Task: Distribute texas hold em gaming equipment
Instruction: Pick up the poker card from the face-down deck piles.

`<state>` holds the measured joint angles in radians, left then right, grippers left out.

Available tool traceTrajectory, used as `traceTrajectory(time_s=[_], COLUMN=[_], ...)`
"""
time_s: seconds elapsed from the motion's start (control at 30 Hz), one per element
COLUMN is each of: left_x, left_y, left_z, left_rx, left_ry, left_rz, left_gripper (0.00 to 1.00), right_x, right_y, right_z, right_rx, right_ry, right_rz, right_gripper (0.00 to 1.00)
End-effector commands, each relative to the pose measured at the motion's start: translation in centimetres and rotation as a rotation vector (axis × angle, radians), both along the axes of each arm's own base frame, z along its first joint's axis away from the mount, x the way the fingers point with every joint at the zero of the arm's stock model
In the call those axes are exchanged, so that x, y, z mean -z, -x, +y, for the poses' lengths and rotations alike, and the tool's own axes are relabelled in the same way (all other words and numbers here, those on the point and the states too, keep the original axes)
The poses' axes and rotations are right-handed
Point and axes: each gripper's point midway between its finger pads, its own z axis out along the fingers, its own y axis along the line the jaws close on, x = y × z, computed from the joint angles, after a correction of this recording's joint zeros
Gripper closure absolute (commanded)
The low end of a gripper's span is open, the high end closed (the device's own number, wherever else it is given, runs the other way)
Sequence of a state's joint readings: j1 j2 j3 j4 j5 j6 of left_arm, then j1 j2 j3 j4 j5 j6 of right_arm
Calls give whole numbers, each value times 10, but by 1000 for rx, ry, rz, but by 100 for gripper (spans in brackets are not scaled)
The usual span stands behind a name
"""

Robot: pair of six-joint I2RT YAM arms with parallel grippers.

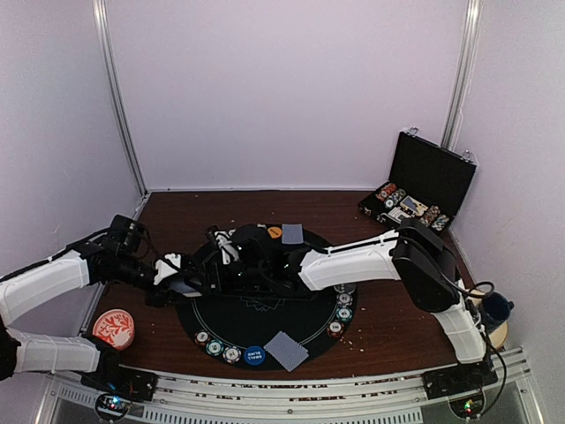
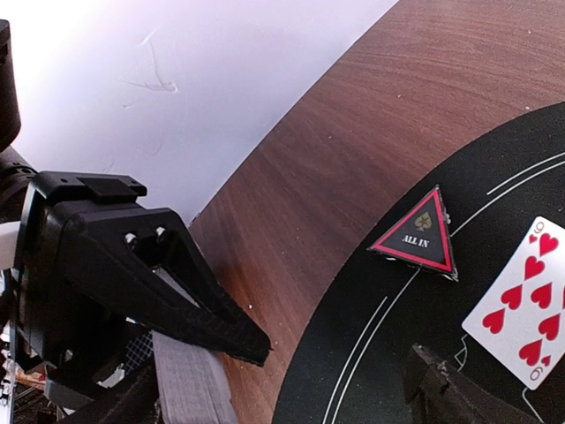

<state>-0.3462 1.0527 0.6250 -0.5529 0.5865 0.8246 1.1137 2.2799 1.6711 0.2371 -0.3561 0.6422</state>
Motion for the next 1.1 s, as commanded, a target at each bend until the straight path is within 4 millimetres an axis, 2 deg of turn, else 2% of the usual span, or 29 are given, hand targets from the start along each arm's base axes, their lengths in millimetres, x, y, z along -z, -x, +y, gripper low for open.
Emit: traceTrajectory(time_s=[0.0,0.13,0.3,0.43,0.63,0.87,1.03,1.07], left_x=[-5,-6,-6,-3,-1,0,0,1], left_y=[3,5,6,5,5,2,1,0], left_z=[-5,-6,-6,-6,-6,-5,-5,-5], left_rx=[35,43,44,44,42,32,28,23], left_ry=[25,30,31,25,21,15,15,13], left_rz=[-19,-21,-22,-10,-6,-10,-12,-13], left_gripper=[84,84,84,84,84,84,84,84], right_x=[-2,9,25,25,17,-7,-18,-21], right_y=[-1,-17,-40,-46,-42,-27,-22,-21], right_z=[10,1,-24,-37,-43,-47,-55,-57], right_rx=[-33,33,116,153,144,93,85,84], right_ry=[-22,23,78,99,95,25,9,7], right_rz=[21,29,42,20,7,22,19,15], right_gripper=[11,23,43,48,57,79,100,100])
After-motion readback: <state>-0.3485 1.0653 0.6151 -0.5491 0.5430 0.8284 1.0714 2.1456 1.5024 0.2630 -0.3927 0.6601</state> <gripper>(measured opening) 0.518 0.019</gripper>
